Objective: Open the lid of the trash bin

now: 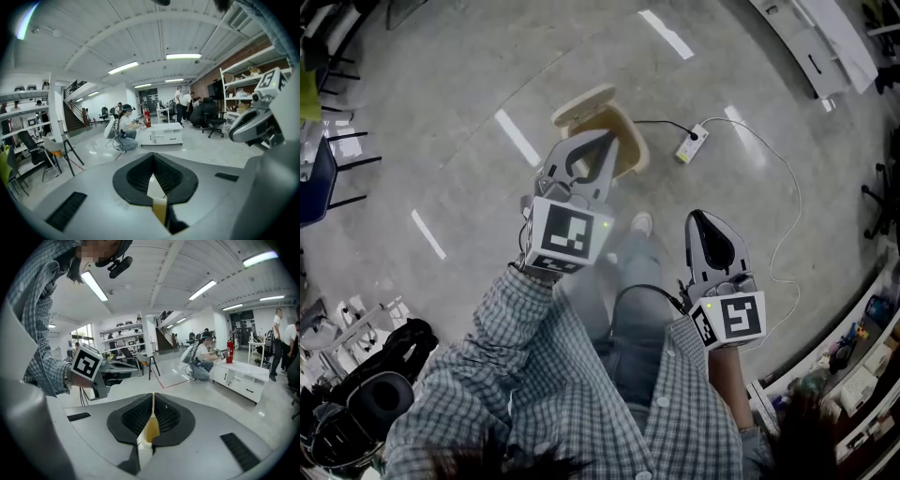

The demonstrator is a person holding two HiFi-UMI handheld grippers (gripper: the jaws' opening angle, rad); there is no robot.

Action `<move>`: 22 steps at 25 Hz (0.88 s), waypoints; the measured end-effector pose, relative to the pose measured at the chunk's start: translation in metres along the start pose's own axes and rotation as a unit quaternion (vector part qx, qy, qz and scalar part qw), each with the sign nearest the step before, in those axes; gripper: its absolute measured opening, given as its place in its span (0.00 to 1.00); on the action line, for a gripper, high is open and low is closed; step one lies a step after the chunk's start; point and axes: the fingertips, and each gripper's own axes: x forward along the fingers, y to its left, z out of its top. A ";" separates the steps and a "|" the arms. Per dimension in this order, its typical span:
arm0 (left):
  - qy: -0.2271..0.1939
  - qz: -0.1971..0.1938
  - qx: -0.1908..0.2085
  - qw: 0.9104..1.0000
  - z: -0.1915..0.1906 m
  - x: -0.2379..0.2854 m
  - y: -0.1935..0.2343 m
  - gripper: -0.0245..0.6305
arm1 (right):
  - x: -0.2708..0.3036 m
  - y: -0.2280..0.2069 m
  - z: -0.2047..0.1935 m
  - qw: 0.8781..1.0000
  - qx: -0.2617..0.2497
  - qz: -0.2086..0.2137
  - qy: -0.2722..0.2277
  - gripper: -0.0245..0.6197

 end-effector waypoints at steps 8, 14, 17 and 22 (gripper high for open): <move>-0.023 -0.004 0.007 1.000 0.038 -0.058 0.017 0.04 | -0.013 0.001 0.056 0.998 -0.024 -0.014 -0.048 0.08; -0.045 -0.010 0.003 0.999 0.063 -0.107 0.022 0.04 | -0.028 0.004 0.088 0.996 -0.039 -0.023 -0.082 0.08; -0.064 -0.014 -0.019 0.998 0.074 -0.129 0.022 0.04 | -0.034 0.007 0.104 0.994 -0.051 -0.028 -0.098 0.08; -0.080 -0.007 -0.050 0.995 0.088 -0.151 0.016 0.04 | -0.047 0.009 0.127 0.990 -0.058 -0.027 -0.124 0.08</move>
